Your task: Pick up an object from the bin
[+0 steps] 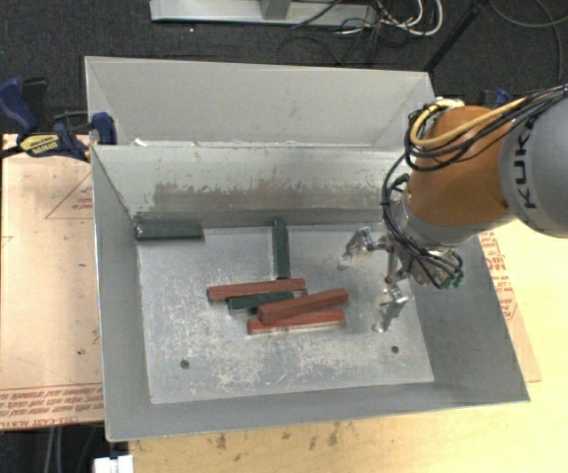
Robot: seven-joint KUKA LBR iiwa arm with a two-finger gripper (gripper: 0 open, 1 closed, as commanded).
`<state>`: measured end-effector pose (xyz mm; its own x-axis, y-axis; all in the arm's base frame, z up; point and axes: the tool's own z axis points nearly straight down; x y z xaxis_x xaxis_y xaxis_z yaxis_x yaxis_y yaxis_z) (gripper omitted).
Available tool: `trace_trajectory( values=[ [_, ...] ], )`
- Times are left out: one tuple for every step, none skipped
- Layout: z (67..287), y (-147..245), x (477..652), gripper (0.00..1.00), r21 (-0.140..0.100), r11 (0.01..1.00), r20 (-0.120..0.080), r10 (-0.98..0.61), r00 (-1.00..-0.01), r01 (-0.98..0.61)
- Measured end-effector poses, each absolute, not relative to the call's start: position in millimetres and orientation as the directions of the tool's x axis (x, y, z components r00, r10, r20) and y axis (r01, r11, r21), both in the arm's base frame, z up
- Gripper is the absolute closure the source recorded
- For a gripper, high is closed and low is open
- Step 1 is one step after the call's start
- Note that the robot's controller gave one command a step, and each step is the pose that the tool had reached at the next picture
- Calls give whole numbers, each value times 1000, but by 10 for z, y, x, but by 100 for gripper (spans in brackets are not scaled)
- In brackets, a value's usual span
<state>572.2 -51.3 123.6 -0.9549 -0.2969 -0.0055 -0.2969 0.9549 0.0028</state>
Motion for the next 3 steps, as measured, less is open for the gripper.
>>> trace_trajectory(
  values=[
    [802, -77, 5673, 100, -8, 880, -24, -475, -880, -475],
    [802, -77, 5673, 100, -8, 880, -24, -475, -880, -475],
    [2476, 223, 5537, 100, -3, 863, -9, -505, -863, -505]
  ],
)
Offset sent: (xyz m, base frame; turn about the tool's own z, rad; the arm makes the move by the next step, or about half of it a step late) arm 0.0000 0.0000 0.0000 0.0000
